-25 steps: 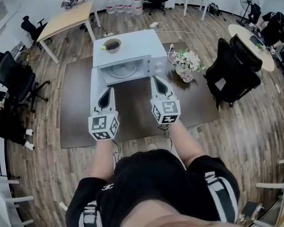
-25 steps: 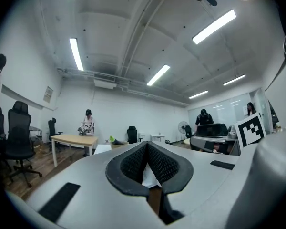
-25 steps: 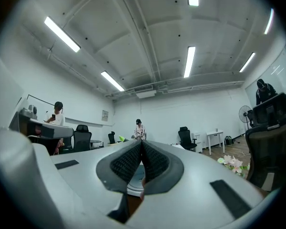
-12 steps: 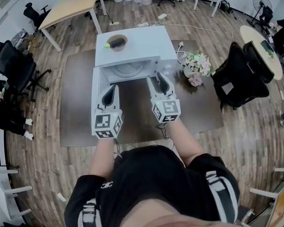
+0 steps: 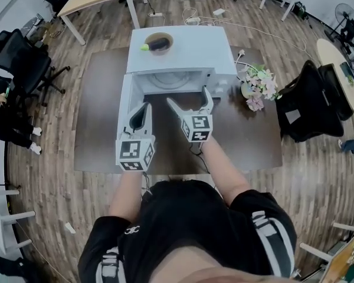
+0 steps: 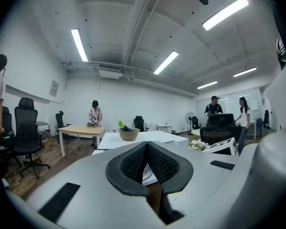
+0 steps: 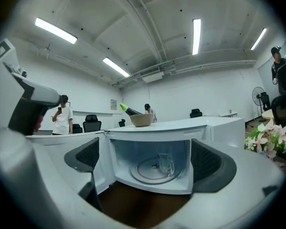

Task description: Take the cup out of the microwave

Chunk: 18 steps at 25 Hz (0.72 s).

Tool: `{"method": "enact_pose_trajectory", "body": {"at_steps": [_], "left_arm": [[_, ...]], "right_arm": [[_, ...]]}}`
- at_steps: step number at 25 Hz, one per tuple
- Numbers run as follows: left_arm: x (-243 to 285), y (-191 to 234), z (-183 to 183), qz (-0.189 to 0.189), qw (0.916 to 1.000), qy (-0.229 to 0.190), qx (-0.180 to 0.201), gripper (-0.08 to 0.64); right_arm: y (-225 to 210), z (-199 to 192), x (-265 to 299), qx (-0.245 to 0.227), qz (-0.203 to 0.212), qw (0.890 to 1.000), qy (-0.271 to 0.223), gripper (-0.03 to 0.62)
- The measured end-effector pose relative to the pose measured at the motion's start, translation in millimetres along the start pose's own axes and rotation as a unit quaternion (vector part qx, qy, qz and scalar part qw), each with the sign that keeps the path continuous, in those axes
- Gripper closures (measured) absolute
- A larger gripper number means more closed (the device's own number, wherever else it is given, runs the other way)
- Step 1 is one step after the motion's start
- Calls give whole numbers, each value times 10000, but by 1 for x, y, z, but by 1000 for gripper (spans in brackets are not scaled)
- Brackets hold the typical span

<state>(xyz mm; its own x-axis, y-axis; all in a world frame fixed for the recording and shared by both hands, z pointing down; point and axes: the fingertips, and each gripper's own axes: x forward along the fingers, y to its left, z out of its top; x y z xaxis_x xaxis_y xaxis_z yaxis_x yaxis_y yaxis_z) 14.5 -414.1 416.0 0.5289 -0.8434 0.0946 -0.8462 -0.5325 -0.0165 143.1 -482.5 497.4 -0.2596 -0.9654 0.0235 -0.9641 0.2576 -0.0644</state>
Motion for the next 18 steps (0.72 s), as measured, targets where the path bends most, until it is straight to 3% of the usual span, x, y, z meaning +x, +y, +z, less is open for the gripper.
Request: {"method": "enact_pose_trajectory", "body": {"at_steps": [4,8,18], "left_arm": [[2,3,-19,109,9997,191,-64,557],[4,12,-35,292,9988,376,-121,557],[13,26,-71,611,9953,681,-321,557]], "right_arm": [[-10,-29,32,-183,-274,9992,230,18],[-18,-40,64,-643,-711,9954,70,20],[-53,-100,140,-448,-1087,9915,556,20]]}}
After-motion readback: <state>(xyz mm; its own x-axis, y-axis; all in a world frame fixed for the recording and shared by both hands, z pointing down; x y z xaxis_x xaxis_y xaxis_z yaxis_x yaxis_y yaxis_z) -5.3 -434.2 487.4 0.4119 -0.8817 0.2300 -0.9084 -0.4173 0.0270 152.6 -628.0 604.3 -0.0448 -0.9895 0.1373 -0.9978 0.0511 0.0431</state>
